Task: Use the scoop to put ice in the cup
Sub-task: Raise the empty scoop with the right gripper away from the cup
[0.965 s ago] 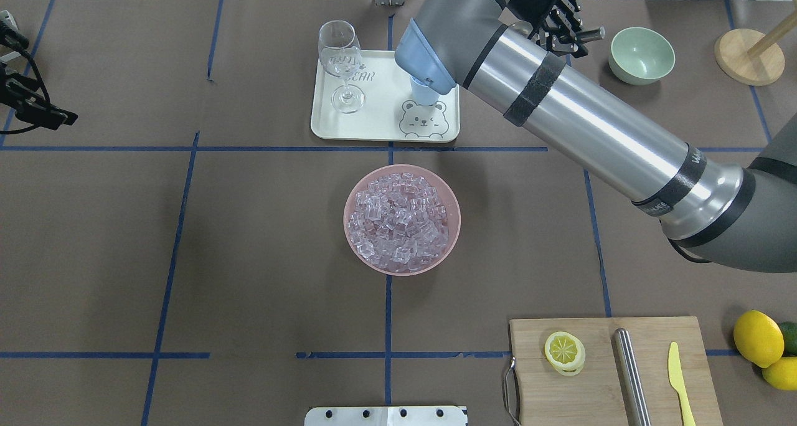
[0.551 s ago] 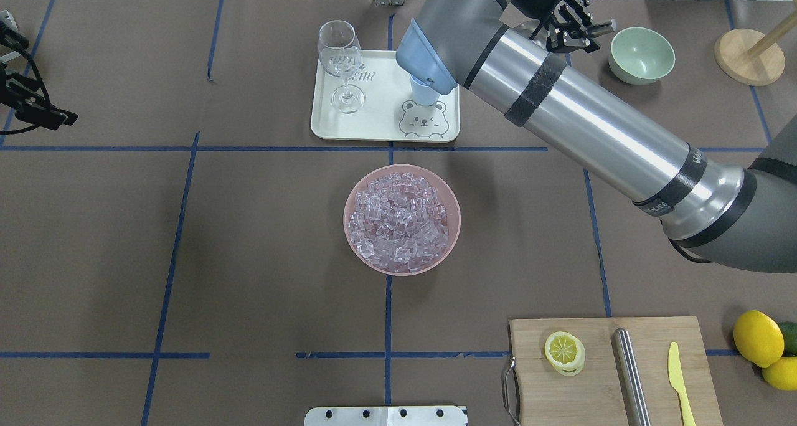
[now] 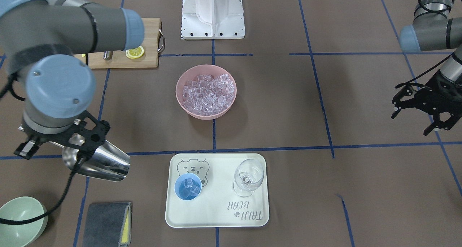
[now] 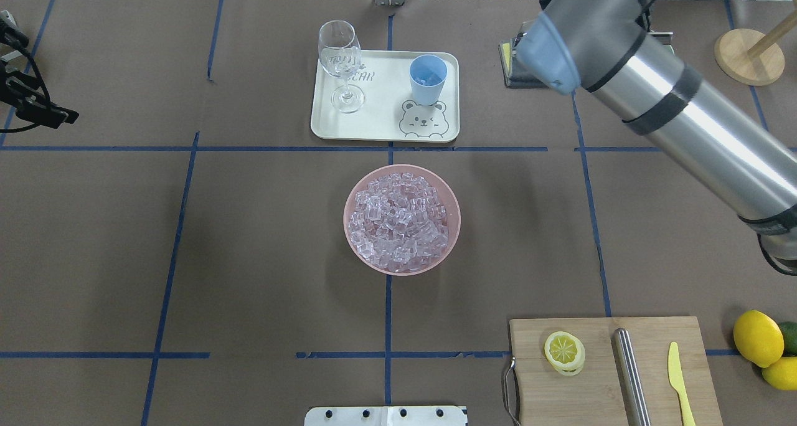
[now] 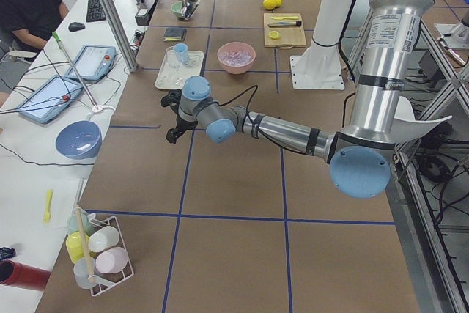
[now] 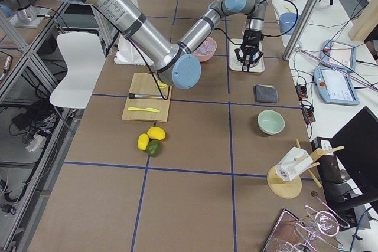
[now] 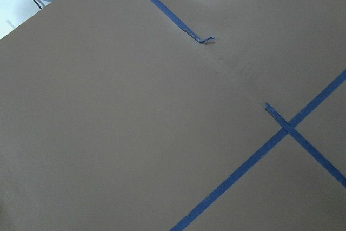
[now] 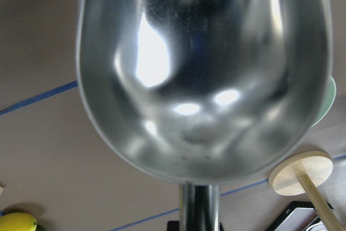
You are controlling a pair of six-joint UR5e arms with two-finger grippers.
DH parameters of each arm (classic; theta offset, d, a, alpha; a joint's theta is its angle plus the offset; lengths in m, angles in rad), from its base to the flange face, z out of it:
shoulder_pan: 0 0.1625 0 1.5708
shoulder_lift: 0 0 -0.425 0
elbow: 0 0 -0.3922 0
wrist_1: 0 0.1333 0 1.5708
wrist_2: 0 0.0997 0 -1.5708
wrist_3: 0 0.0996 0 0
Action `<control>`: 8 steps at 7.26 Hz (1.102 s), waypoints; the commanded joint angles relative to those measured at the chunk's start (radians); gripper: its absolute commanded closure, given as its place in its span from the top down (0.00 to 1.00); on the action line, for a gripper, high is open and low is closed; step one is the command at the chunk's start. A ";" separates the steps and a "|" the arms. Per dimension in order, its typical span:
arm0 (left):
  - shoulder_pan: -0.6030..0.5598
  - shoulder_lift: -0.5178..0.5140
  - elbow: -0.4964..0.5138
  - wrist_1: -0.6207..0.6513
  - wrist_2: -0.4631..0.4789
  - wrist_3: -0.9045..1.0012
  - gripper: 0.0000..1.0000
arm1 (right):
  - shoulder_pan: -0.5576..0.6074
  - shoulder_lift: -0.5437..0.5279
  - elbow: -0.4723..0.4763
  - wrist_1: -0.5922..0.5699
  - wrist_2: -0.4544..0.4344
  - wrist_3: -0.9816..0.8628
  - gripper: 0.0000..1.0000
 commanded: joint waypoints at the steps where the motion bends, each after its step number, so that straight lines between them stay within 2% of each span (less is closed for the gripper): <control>1: 0.000 -0.001 -0.012 -0.001 -0.001 -0.003 1.00 | 0.109 -0.116 0.057 0.062 0.193 0.084 0.00; 2: 0.000 -0.001 -0.022 -0.001 0.000 -0.004 1.00 | 0.158 -0.185 0.089 0.108 0.252 0.145 0.00; 4: -0.001 -0.001 -0.050 0.002 0.000 -0.010 1.00 | 0.174 -0.223 0.097 0.115 0.252 0.193 0.00; 5: -0.002 -0.001 -0.065 0.002 0.000 -0.012 1.00 | 0.177 -0.226 0.076 0.112 0.258 0.330 0.00; 7: -0.002 0.000 -0.070 0.004 0.003 -0.012 1.00 | 0.174 -0.273 0.089 0.115 0.277 0.377 0.00; 8: -0.008 0.000 -0.073 0.004 0.002 -0.012 1.00 | 0.206 -0.351 0.113 0.116 0.423 0.402 0.00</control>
